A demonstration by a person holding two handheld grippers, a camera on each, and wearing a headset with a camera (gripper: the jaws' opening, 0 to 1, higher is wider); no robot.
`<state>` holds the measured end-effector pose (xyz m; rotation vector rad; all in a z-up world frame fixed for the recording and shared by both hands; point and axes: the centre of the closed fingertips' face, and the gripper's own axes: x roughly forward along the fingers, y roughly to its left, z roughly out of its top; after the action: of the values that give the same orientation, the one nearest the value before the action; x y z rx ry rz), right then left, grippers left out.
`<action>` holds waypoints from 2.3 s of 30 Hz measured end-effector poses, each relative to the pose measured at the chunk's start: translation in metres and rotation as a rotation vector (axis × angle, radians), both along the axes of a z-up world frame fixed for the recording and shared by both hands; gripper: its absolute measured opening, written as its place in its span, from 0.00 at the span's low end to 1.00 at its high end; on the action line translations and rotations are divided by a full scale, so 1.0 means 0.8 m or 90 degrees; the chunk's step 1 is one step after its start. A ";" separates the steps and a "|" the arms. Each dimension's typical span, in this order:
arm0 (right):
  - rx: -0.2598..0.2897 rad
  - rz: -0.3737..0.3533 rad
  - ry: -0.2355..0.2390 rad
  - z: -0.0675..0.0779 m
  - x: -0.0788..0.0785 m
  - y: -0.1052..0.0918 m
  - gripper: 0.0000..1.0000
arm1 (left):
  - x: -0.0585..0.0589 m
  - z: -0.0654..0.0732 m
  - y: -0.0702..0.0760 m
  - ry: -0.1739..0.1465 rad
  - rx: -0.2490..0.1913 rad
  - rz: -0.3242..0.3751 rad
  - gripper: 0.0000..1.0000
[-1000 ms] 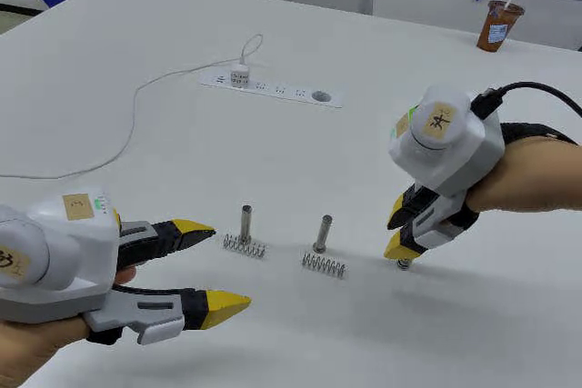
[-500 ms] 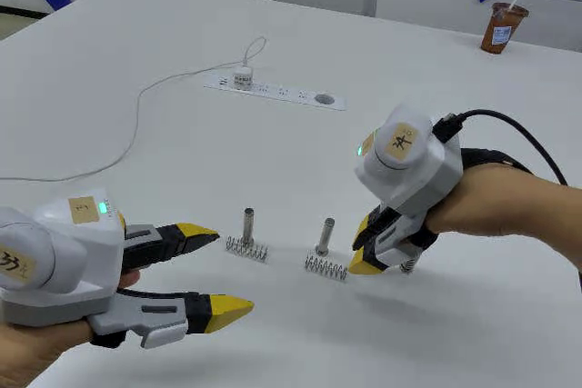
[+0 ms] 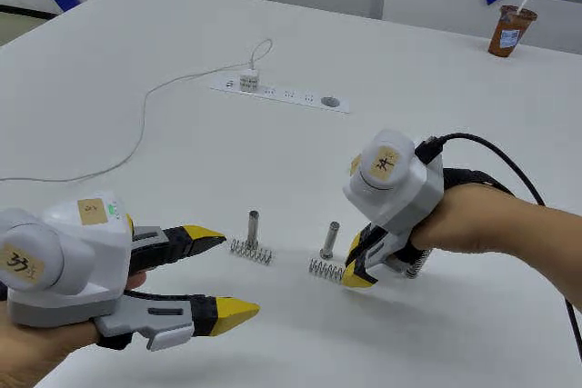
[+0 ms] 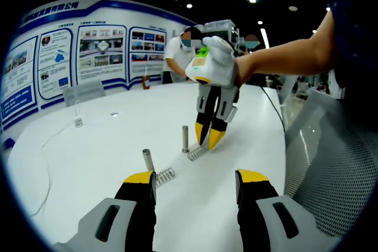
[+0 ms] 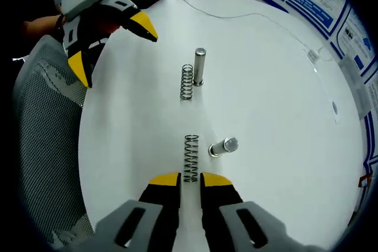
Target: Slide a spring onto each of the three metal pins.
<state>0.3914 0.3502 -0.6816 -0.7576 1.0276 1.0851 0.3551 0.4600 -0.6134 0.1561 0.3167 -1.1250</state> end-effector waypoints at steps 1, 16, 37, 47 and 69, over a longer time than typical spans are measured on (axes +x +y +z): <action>-0.001 -0.002 0.002 -0.001 -0.001 0.000 0.14 | 0.000 0.000 -0.001 0.000 0.000 -0.001 0.55; -0.007 0.000 0.005 -0.009 0.000 -0.003 0.12 | 0.000 0.001 -0.007 -0.001 -0.001 -0.007 0.55; 0.020 0.057 -0.011 0.053 -0.035 0.012 0.11 | -0.005 0.001 -0.042 -0.005 0.007 -0.066 0.51; 0.022 0.095 -0.008 0.067 -0.052 0.021 0.11 | -0.011 0.002 -0.061 -0.015 0.015 -0.118 0.44; 0.019 0.162 -0.014 0.078 -0.070 0.037 0.11 | -0.024 0.009 -0.085 -0.038 0.011 -0.174 0.22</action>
<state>0.3355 0.3795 -0.6190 -0.8903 0.9112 1.3042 0.3356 0.3919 -0.6062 0.2534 0.2563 -1.3852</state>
